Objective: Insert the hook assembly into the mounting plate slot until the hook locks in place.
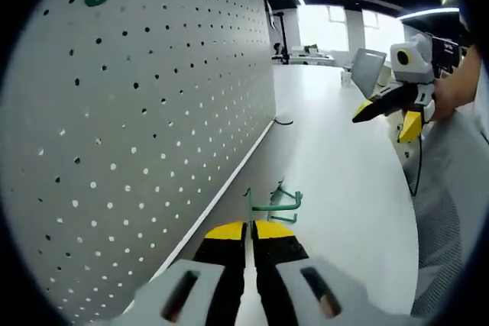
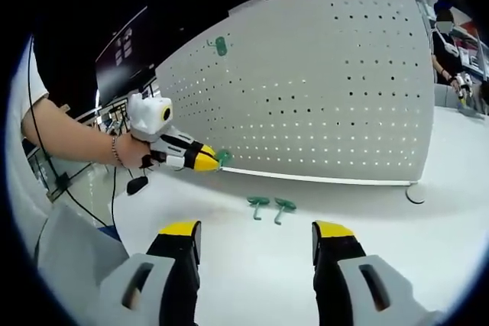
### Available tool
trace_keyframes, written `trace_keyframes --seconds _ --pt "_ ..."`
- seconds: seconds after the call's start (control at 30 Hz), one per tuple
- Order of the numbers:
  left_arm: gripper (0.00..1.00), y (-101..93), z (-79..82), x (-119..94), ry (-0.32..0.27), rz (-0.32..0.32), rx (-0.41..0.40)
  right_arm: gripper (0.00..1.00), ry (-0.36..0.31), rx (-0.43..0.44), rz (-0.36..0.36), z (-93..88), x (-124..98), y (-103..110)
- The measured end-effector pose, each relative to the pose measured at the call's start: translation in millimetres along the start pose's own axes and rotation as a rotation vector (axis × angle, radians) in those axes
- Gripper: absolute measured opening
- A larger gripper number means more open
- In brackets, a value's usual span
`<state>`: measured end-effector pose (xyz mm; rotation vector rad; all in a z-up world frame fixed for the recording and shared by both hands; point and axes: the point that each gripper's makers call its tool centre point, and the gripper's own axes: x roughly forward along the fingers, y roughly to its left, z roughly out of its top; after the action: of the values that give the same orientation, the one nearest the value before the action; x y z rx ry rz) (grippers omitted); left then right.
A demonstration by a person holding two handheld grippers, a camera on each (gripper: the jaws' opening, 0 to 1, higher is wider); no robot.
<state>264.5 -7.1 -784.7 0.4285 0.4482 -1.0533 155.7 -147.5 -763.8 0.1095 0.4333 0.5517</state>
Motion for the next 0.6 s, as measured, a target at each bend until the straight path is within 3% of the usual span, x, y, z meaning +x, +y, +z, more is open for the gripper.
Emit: trace_keyframes --seconds 0.17,0.6 --pt "0.03 -3.8 5.3 -5 -0.041 0.0 -0.03 0.56 -0.009 -0.002 0.002 2.6 -1 2" --pt "0.03 -3.7 14.4 -22 -0.137 0.074 -0.107 0.57 -0.032 -0.003 0.02 9.0 -2 9"
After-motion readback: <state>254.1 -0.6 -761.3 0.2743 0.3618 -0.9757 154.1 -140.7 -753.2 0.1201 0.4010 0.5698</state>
